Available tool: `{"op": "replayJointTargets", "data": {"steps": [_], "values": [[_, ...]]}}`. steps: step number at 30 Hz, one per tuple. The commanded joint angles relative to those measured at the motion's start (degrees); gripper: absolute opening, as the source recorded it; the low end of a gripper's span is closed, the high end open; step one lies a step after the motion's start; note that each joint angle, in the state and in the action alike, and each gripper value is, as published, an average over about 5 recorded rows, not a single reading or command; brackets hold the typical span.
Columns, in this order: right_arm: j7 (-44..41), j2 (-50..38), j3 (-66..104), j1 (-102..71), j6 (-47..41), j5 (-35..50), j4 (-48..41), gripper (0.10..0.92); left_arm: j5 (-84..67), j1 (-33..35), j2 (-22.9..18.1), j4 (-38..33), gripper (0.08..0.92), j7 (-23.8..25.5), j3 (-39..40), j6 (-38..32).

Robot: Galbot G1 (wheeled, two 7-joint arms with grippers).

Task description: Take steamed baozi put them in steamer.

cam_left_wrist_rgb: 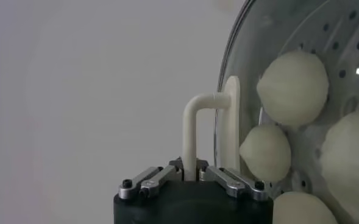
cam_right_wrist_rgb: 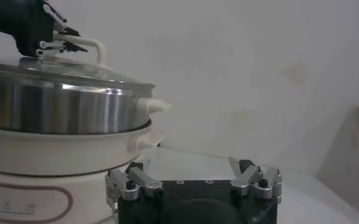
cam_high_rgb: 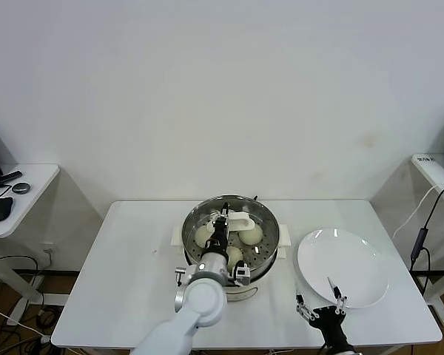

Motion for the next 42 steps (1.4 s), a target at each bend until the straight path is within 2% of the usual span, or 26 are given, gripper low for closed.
{"op": "replayJointTargets", "data": {"steps": [1,3,7,14,16,19,22,25,29,34,38,42], "values": [[0.0,0.0,0.0,0.0,-0.1,0.0,0.2,0.823,-1.9,2.0,0.6,-3.1,0.189,-0.9,-0.8,-0.4],[0.0,0.0,0.0,0.0,-0.1,0.0,0.1,0.823,-4.1,3.7,1.5,-6.0,0.22,-1.5,-1.1,-0.4],[0.0,0.0,0.1,-0.1,-0.1,0.0,0.0,0.823,-12.9,9.5,3.9,-13.7,0.335,-4.6,-3.0,-1.5],[-0.2,-0.1,0.2,-0.1,-0.2,-0.2,-0.1,0.823,-40.7,23.6,8.3,-30.1,0.534,-15.1,-11.3,-7.0],[-0.2,-0.2,0.1,-0.1,-0.2,-0.2,-0.2,0.823,-54.3,30.3,8.9,-33.7,0.595,-19.2,-15.2,-11.9],[-0.3,-0.4,0.0,-0.1,-0.4,-0.2,-0.2,0.823,-71.7,41.3,8.6,-36.0,0.682,-25.0,-22.1,-25.2],[-0.4,-0.8,-0.2,-0.2,-0.6,-0.1,-0.1,0.823,-79.4,50.3,7.2,-36.2,0.763,-28.3,-28.7,-34.7],[-0.6,-2.1,-1.1,-1.0,-1.3,1.2,0.7,0.823,-86.4,56.9,6.7,-35.4,0.811,-29.6,-32.9,-37.7],[-0.1,-5.7,-2.9,-3.8,-4.4,5.7,3.2,0.823,-91.9,62.1,5.6,-32.9,0.822,-30.2,-34.8,-40.7],[0.2,-8.8,-3.0,-6.4,-6.1,7.6,5.0,0.823,-93.3,64.2,3.2,-25.7,0.823,-30.5,-34.0,-44.7],[0.6,-9.5,-2.5,-7.5,-6.5,8.3,5.6,0.823,-92.9,63.9,1.3,-18.9,0.823,-29.1,-34.1,-50.4],[0.8,-9.7,-2.2,-8.0,-6.6,8.7,5.3,0.823,-92.7,63.3,0.1,-15.8,0.823,-28.0,-34.3,-53.3]]}}
